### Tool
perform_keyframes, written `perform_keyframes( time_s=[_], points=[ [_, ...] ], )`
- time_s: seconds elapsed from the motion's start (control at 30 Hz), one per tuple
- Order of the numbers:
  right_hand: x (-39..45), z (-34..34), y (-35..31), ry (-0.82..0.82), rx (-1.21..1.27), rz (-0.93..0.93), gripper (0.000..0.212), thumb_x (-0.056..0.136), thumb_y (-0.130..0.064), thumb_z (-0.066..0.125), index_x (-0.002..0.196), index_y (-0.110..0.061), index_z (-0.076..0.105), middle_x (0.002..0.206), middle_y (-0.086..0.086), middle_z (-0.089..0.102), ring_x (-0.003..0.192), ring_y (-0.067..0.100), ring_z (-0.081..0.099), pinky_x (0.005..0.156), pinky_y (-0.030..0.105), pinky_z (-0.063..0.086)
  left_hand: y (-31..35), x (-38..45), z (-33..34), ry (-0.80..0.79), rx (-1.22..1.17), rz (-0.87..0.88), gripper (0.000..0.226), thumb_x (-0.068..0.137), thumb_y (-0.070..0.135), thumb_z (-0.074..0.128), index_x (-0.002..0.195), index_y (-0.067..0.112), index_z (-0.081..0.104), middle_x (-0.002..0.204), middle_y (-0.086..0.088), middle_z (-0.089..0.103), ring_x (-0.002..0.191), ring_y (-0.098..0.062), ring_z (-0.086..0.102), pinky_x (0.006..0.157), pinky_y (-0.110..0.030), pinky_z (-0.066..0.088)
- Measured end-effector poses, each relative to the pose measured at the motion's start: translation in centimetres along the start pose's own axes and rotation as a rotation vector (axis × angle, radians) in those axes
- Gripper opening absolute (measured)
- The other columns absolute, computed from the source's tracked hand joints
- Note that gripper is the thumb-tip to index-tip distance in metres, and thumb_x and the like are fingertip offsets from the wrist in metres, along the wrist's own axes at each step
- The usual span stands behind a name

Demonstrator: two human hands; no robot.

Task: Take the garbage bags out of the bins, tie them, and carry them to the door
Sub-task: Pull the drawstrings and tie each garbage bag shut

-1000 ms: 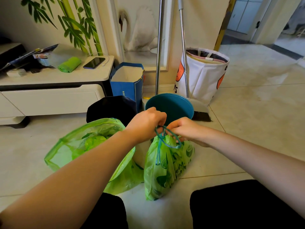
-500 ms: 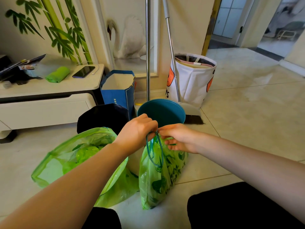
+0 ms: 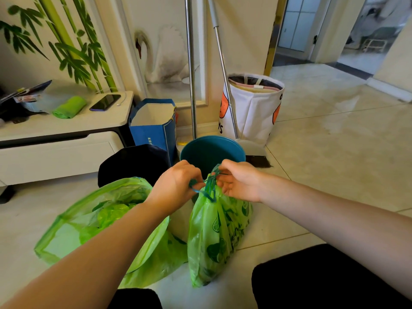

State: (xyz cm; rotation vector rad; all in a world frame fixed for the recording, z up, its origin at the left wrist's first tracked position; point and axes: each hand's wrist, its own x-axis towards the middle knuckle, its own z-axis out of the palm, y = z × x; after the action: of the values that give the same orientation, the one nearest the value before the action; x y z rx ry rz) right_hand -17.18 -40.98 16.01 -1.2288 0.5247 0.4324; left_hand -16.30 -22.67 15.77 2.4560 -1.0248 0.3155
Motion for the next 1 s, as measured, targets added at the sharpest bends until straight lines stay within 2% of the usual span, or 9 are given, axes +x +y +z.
perform_keyframes(
  time_s=[0.1, 0.23, 0.4, 0.47, 0.57, 0.67, 0.77, 0.87, 1.0],
  points=[
    [0.0, -0.6, -0.2, 0.022, 0.027, -0.048, 0.005, 0.086, -0.009, 0.056, 0.091, -0.008, 0.056, 0.071, 0.007, 0.053, 0.056, 0.015, 0.044, 0.052, 0.026, 0.032, -1.1, 0.0, 0.1, -0.007, -0.033, -0.136, 0.006, 0.079, 0.021, 0.075, 0.082, 0.017, 0.071, 0.082, 0.002, 0.061, 0.078, -0.013, 0.056, 0.073, -0.033, 0.051],
    [0.0, -1.2, -0.6, 0.03, 0.064, -0.113, 0.007, 0.087, -0.005, 0.06, 0.084, -0.012, 0.059, 0.069, 0.005, 0.05, 0.055, 0.014, 0.044, 0.05, 0.025, 0.033, -2.4, 0.0, -0.1, -0.072, -0.074, -0.242, 0.009, 0.077, 0.027, 0.076, 0.08, 0.021, 0.07, 0.072, 0.01, 0.058, 0.066, -0.001, 0.054, 0.063, -0.015, 0.042],
    [0.0, -2.2, -1.6, -0.038, 0.076, -0.256, 0.004, 0.086, -0.007, 0.066, 0.089, -0.008, 0.065, 0.073, 0.005, 0.056, 0.053, 0.013, 0.053, 0.049, 0.023, 0.049, -3.1, -0.3, -0.8, -0.206, -0.215, -0.342, 0.029, 0.073, 0.02, 0.08, 0.061, 0.037, 0.059, 0.062, 0.018, 0.061, 0.062, 0.012, 0.059, 0.055, -0.001, 0.041],
    [-0.1, -2.6, -1.6, -0.072, 0.068, -0.273, 0.012, 0.084, -0.006, 0.067, 0.095, 0.0, 0.066, 0.076, 0.009, 0.061, 0.056, 0.015, 0.06, 0.055, 0.023, 0.054, -3.5, -0.5, -1.1, -0.248, -0.328, -0.389, 0.024, 0.071, 0.019, 0.082, 0.063, 0.033, 0.064, 0.063, 0.013, 0.067, 0.06, 0.01, 0.061, 0.059, -0.004, 0.045],
    [-0.2, -3.2, -1.6, -0.137, 0.086, -0.288, 0.017, 0.085, -0.004, 0.065, 0.099, 0.005, 0.065, 0.081, 0.014, 0.068, 0.065, 0.018, 0.068, 0.063, 0.024, 0.058, -4.0, -1.1, -1.8, -0.261, -0.583, -0.455, 0.005, 0.075, 0.021, 0.078, 0.073, 0.02, 0.074, 0.074, -0.004, 0.074, 0.07, -0.008, 0.068, 0.069, -0.021, 0.056],
    [-0.5, -4.0, -2.2, -0.15, 0.085, -0.326, 0.015, 0.089, -0.006, 0.059, 0.098, 0.003, 0.067, 0.085, 0.015, 0.073, 0.072, 0.019, 0.071, 0.068, 0.026, 0.059, -4.3, -1.3, -2.3, -0.171, -0.856, -0.549, 0.013, 0.075, 0.025, 0.073, 0.083, 0.014, 0.075, 0.094, -0.007, 0.076, 0.091, -0.02, 0.071, 0.081, -0.03, 0.058],
    [-0.7, -5.0, -2.7, -0.072, 0.074, -0.346, 0.016, 0.093, -0.011, 0.055, 0.094, -0.002, 0.069, 0.083, 0.013, 0.075, 0.07, 0.019, 0.071, 0.063, 0.027, 0.059, -4.7, -1.1, -2.8, -0.096, -1.107, -0.585, 0.017, 0.075, 0.029, 0.069, 0.08, 0.014, 0.075, 0.096, -0.007, 0.076, 0.099, -0.021, 0.07, 0.08, -0.028, 0.057],
    [-0.5, -6.2, -2.5, 0.016, 0.087, -0.314, 0.014, 0.093, -0.009, 0.055, 0.088, -0.002, 0.066, 0.076, 0.011, 0.075, 0.063, 0.018, 0.071, 0.059, 0.027, 0.059, -5.0, -1.5, -3.1, -0.175, -1.119, -0.594, 0.017, 0.077, 0.032, 0.067, 0.075, 0.018, 0.074, 0.084, -0.005, 0.075, 0.092, -0.022, 0.071, 0.08, -0.03, 0.058],
    [0.4, -7.2, -1.7, 0.131, 0.02, -0.19, 0.019, 0.095, -0.006, 0.05, 0.081, -0.001, 0.063, 0.06, 0.009, 0.072, 0.053, 0.016, 0.069, 0.05, 0.026, 0.058, -5.7, -2.5, -2.5, -0.413, -0.859, -0.657, 0.022, 0.082, 0.027, 0.068, 0.081, 0.005, 0.072, 0.08, -0.01, 0.074, 0.083, -0.021, 0.069, 0.088, -0.038, 0.055]
  ],
)
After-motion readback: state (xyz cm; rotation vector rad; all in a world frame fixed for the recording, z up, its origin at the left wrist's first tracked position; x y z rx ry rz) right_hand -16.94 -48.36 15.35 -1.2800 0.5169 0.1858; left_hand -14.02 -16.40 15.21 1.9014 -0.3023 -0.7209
